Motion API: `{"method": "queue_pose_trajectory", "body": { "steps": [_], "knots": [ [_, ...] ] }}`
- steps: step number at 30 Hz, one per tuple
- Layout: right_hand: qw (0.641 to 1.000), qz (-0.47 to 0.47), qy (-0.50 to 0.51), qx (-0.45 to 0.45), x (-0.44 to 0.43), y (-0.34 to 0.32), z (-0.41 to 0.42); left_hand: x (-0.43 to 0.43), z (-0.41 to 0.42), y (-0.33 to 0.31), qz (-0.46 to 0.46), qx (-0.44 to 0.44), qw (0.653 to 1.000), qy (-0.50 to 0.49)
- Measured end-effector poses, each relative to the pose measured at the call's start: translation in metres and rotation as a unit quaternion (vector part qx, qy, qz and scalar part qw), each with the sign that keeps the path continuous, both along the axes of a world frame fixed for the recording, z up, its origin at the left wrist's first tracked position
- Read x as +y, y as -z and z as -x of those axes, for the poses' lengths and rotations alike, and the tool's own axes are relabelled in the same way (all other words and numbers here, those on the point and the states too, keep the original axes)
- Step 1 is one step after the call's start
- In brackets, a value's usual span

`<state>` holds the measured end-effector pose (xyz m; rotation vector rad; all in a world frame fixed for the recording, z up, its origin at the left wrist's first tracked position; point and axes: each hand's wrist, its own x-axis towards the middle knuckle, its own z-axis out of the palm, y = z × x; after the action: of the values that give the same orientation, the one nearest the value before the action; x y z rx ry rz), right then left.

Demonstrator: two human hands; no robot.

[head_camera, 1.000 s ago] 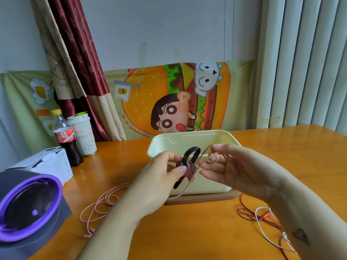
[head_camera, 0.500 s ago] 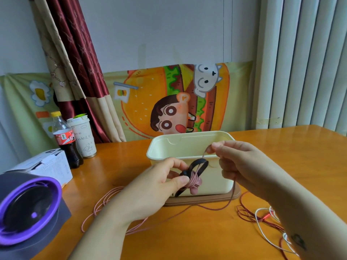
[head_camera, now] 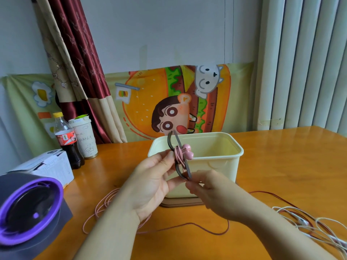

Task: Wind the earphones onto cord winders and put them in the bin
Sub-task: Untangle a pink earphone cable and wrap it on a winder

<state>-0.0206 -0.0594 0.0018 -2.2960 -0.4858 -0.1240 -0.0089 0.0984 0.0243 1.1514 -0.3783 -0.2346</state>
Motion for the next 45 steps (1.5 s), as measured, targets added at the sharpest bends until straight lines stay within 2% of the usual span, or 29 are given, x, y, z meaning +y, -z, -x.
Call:
{"method": "queue_pose_trajectory", "body": {
  "steps": [4, 8, 10, 13, 19, 24, 27, 29, 31, 33, 35, 39, 42, 43, 45],
  "knots": [
    [0.996, 0.087, -0.001, -0.006, 0.002, 0.0, 0.002, -0.001, -0.006, 0.005, 0.026, 0.037, 0.998, -0.045],
    [0.987, 0.157, -0.018, 0.002, -0.001, -0.008, 0.009, -0.001, -0.007, 0.009, -0.074, -0.023, 0.988, -0.136],
    [0.986, 0.158, -0.042, 0.01, -0.001, -0.014, 0.015, 0.0, -0.007, 0.01, -0.123, -0.051, 0.975, -0.177],
    [0.987, 0.153, -0.049, -0.007, 0.002, -0.021, 0.021, -0.001, -0.006, 0.01, -0.156, -0.045, 0.969, -0.184],
    [0.989, 0.123, -0.083, 0.02, -0.002, -0.036, 0.032, 0.002, -0.011, 0.014, -0.114, -0.012, 0.977, -0.181],
    [0.982, 0.183, 0.002, 0.042, -0.029, -0.03, 0.014, 0.006, -0.013, 0.012, -0.111, -0.036, 0.968, -0.224],
    [0.946, 0.303, 0.109, 0.043, -0.045, -0.016, 0.0, 0.005, -0.015, 0.011, -0.124, -0.057, 0.956, -0.26],
    [0.931, 0.327, 0.158, 0.025, -0.047, -0.012, -0.003, 0.003, -0.015, 0.011, -0.134, -0.069, 0.949, -0.276],
    [0.947, 0.266, 0.174, -0.037, -0.04, -0.02, 0.001, 0.0, -0.014, 0.011, -0.141, -0.089, 0.945, -0.282],
    [0.969, 0.136, 0.165, -0.121, -0.026, -0.031, 0.01, -0.003, -0.011, 0.01, -0.151, -0.108, 0.942, -0.28],
    [0.981, 0.002, 0.119, -0.151, -0.011, -0.038, 0.021, -0.008, -0.006, 0.009, -0.155, -0.131, 0.942, -0.267],
    [0.983, -0.184, 0.024, -0.018, 0.008, -0.025, 0.017, -0.015, 0.0, 0.006, -0.101, -0.146, 0.957, -0.228],
    [0.949, -0.301, -0.043, 0.085, 0.01, -0.015, 0.01, -0.021, 0.007, 0.004, -0.044, -0.125, 0.976, -0.174],
    [0.941, -0.316, -0.055, 0.104, 0.01, -0.014, 0.01, -0.022, 0.008, 0.004, -0.027, -0.115, 0.979, -0.165],
    [0.957, -0.271, -0.041, 0.097, 0.008, -0.014, 0.011, -0.022, 0.007, 0.004, -0.002, -0.104, 0.982, -0.159]
  ]
}}
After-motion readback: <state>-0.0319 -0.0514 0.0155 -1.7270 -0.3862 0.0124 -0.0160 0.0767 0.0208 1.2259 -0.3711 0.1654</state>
